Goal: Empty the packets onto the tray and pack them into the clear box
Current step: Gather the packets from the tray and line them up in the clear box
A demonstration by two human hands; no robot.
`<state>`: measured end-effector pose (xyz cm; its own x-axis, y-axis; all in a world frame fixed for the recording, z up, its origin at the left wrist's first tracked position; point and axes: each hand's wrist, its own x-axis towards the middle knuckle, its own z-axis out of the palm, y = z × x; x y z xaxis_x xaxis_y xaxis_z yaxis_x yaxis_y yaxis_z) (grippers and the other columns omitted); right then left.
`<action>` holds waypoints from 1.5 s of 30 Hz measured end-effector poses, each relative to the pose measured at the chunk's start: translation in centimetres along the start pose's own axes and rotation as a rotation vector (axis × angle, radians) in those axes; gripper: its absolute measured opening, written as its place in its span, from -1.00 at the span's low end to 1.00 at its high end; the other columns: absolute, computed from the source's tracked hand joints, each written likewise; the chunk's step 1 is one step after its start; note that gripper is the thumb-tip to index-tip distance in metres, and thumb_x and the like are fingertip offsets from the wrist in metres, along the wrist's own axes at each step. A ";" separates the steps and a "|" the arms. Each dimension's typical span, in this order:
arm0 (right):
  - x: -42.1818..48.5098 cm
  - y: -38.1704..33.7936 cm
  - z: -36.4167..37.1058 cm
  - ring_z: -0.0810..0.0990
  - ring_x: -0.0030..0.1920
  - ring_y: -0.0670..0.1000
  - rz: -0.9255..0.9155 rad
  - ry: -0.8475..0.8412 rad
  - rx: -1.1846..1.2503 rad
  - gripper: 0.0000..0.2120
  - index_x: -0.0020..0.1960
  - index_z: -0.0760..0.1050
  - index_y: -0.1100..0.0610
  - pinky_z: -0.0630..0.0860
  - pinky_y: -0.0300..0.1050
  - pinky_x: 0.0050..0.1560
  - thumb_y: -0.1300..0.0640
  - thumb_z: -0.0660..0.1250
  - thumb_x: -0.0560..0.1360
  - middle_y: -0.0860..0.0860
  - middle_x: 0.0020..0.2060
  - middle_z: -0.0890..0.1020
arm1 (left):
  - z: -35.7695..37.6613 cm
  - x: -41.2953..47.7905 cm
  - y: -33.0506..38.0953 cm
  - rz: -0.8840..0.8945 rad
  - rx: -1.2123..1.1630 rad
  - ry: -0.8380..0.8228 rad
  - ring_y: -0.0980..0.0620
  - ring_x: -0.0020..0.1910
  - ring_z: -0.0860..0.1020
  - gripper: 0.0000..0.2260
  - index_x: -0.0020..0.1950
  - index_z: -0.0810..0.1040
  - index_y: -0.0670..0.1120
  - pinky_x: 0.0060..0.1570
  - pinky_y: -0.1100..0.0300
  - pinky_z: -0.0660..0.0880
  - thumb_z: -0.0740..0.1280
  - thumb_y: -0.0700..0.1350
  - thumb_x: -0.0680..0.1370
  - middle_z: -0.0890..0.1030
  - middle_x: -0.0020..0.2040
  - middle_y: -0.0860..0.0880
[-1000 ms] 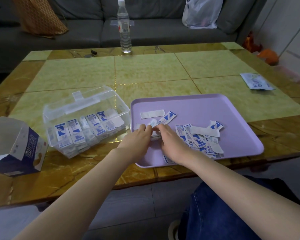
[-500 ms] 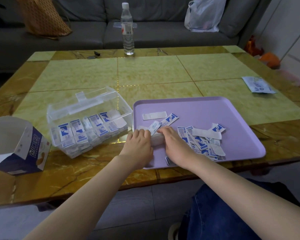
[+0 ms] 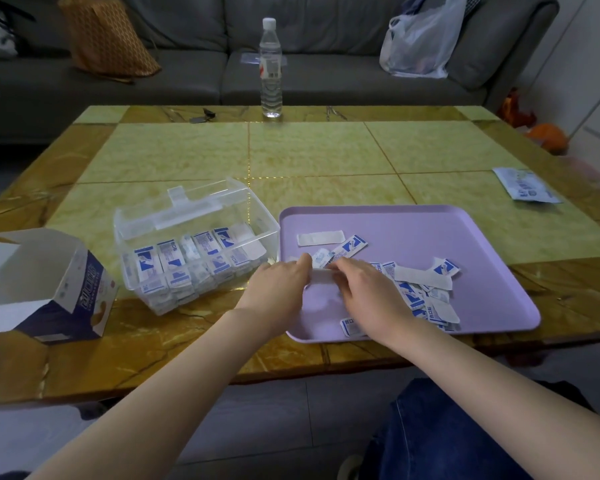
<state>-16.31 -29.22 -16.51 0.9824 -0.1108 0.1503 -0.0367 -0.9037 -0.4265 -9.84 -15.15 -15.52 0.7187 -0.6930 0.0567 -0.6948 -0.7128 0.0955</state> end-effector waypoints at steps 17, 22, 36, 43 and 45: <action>3.9 -10.2 -2.5 0.50 -0.29 0.08 -0.112 0.022 0.195 -0.79 0.01 0.49 0.14 0.44 -0.02 -0.25 0.07 0.13 0.61 0.08 -0.22 0.63 | -7.4 -3.1 -7.1 -0.214 -0.412 0.241 -0.20 -0.18 0.47 -0.86 0.11 0.27 -0.10 -0.18 -0.13 0.44 0.06 -0.27 0.59 0.52 -0.15 -0.13; 6.6 -13.3 -2.0 0.56 -0.15 0.12 -0.108 -0.010 0.219 -0.85 0.01 0.53 0.16 0.49 0.04 -0.10 0.13 0.21 0.57 0.07 -0.17 0.64 | -8.6 -3.9 -9.6 -0.238 -0.376 0.258 -0.16 -0.18 0.44 -0.86 0.12 0.30 -0.08 -0.21 -0.03 0.40 0.05 -0.23 0.60 0.46 -0.18 -0.06; 13.2 -17.9 3.2 0.32 -0.47 0.02 0.217 -0.270 0.302 -0.74 -0.42 0.33 0.16 0.41 -0.12 -0.29 0.30 0.26 0.41 -0.02 -0.61 0.34 | -5.8 -9.2 -14.4 -0.430 -0.337 0.144 -0.09 0.34 0.26 -0.64 0.44 0.21 -0.19 0.22 0.18 0.19 0.09 -0.22 0.63 0.24 0.36 -0.13; 13.8 -20.1 5.7 0.62 -0.27 0.15 0.328 -0.417 0.318 -0.91 -0.09 0.49 0.30 0.58 -0.12 -0.28 0.35 0.27 0.41 0.19 -0.24 0.58 | -5.7 -9.5 -14.3 -0.498 -0.324 0.056 -0.07 0.42 0.13 -0.68 0.40 0.29 -0.25 0.26 0.20 0.12 0.08 -0.28 0.63 0.17 0.42 -0.15; 13.9 -20.6 6.3 0.63 -0.27 0.16 0.330 -0.446 0.329 -0.90 -0.08 0.50 0.31 0.61 -0.07 -0.19 0.36 0.28 0.40 0.22 -0.23 0.60 | -5.6 -9.4 -14.3 -0.509 -0.361 0.068 -0.07 0.41 0.15 -0.64 0.43 0.22 -0.24 0.23 0.22 0.08 0.11 -0.28 0.62 0.18 0.41 -0.16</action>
<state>-0.79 -9.50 -11.27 0.9136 -0.1147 -0.3901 -0.3611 -0.6699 -0.6487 -6.53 2.17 -11.88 0.9654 -0.2598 -0.0223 -0.2214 -0.8618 0.4564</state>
